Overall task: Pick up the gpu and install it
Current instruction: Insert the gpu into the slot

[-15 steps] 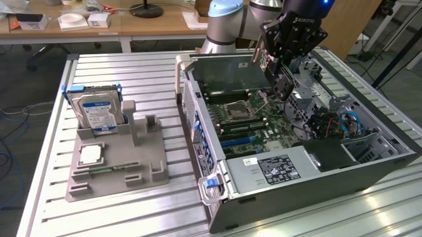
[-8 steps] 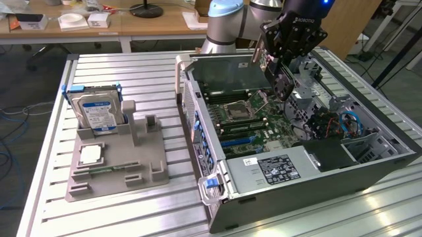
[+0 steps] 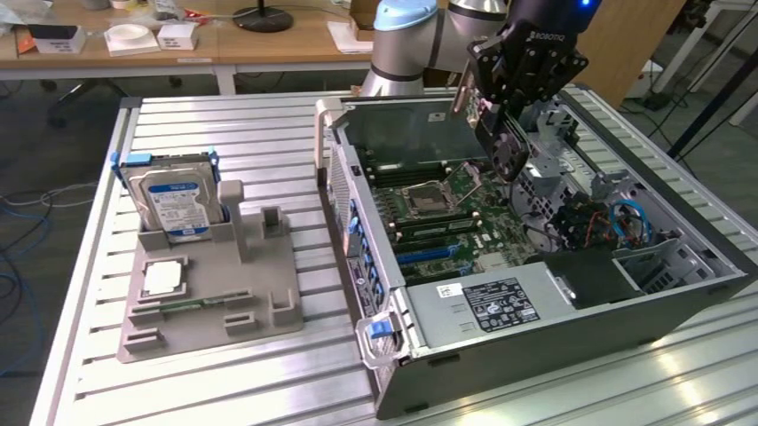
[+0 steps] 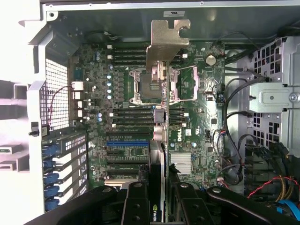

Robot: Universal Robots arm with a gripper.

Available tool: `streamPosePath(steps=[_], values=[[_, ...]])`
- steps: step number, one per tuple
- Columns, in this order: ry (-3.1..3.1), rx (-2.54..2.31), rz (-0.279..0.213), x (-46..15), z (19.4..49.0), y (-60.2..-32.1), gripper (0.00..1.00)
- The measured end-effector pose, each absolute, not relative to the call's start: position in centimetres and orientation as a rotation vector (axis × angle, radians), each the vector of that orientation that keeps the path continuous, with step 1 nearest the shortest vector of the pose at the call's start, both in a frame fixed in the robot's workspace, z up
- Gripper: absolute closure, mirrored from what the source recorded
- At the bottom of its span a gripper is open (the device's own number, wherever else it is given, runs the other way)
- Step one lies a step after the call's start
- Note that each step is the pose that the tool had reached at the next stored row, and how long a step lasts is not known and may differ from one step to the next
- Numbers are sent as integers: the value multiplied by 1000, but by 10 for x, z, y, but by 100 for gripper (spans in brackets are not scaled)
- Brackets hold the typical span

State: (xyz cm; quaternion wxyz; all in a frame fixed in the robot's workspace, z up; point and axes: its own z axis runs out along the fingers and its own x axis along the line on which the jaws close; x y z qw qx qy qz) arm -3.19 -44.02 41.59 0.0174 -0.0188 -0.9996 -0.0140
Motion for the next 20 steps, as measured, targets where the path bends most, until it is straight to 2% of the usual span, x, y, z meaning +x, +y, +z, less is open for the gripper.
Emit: streamPosePath(steps=[20], values=[[-3106,-42,-43,-32,416,-440,74]])
